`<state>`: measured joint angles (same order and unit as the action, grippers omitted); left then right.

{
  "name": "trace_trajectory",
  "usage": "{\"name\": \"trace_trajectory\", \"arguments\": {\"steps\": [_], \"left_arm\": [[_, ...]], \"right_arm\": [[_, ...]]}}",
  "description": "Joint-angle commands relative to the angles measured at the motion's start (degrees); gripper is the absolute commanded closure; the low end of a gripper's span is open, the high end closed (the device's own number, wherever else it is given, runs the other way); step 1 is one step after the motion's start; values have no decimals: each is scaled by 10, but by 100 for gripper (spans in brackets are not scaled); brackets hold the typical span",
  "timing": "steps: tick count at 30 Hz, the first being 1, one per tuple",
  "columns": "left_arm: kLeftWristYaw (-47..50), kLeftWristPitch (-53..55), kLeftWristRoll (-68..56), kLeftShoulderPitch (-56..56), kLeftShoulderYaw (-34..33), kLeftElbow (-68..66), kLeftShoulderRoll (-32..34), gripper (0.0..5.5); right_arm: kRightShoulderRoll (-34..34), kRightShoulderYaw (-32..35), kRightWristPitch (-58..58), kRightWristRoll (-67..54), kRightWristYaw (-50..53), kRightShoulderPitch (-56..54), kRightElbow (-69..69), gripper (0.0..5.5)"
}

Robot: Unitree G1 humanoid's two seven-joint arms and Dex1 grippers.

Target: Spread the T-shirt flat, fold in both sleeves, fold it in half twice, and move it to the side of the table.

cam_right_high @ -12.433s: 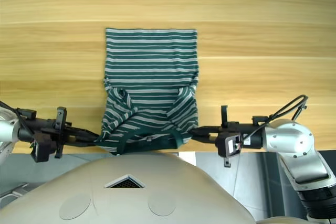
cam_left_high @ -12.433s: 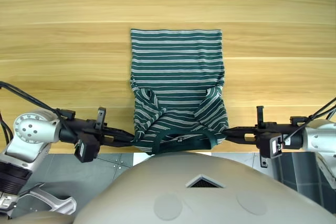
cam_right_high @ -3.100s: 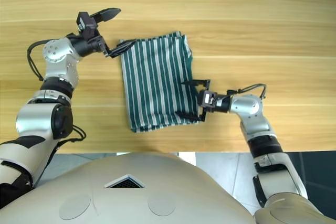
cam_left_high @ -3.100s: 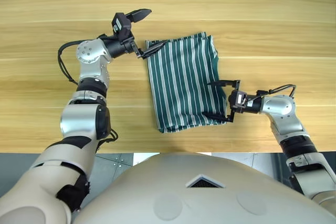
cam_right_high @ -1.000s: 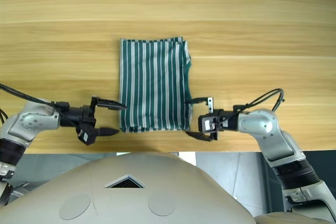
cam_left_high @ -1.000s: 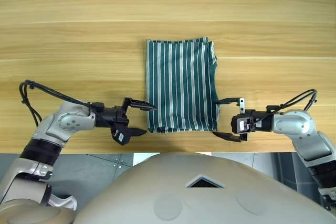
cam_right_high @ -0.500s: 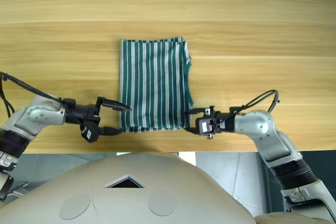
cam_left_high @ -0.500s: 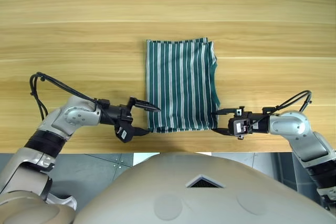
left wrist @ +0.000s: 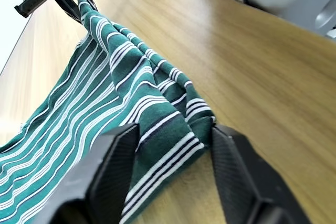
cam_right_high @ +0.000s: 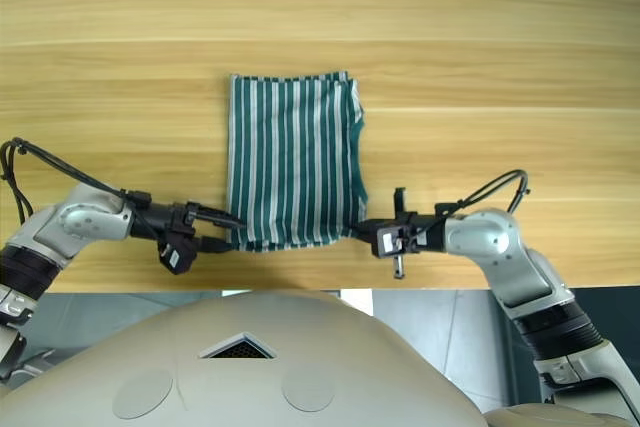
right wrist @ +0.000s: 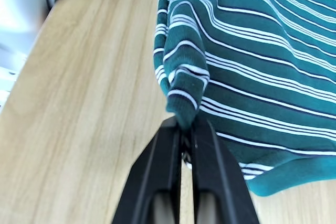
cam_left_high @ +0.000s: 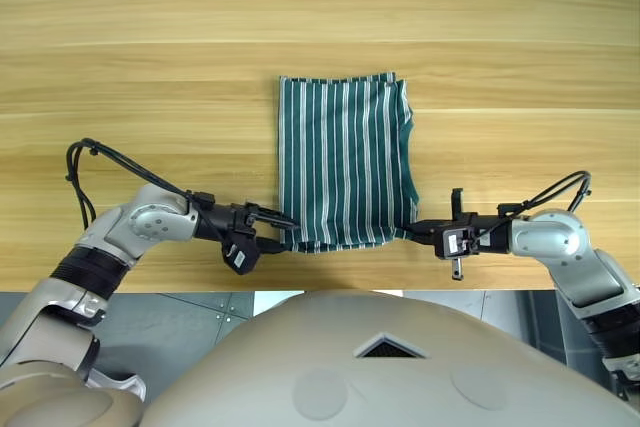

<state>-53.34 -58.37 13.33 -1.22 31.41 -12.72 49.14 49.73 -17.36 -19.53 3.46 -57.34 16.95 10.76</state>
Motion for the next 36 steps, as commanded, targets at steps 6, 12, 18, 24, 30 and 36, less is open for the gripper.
{"name": "trace_trajectory", "arguments": {"steps": [6,12,18,24,30,36], "left_arm": [[-18,26,31,-9,14,-22,18,453],[-17,24,26,-14,14,-24,20,538],[-27,24,-28,-25,6,-15,31,540],[-48,33,-125,-22,-4,24,52,540],[-84,37,-223,22,3,85,85,540],[-125,43,-310,63,3,131,104,540]], "right_arm": [[-6,-3,-1,0,3,-9,1,545],[-10,-5,1,1,1,-11,1,545],[-11,-5,2,-2,0,-15,2,545],[11,21,-1,-37,-9,1,23,545],[29,35,-28,-75,-24,38,45,545],[39,43,-49,-105,-36,73,69,545]]}}
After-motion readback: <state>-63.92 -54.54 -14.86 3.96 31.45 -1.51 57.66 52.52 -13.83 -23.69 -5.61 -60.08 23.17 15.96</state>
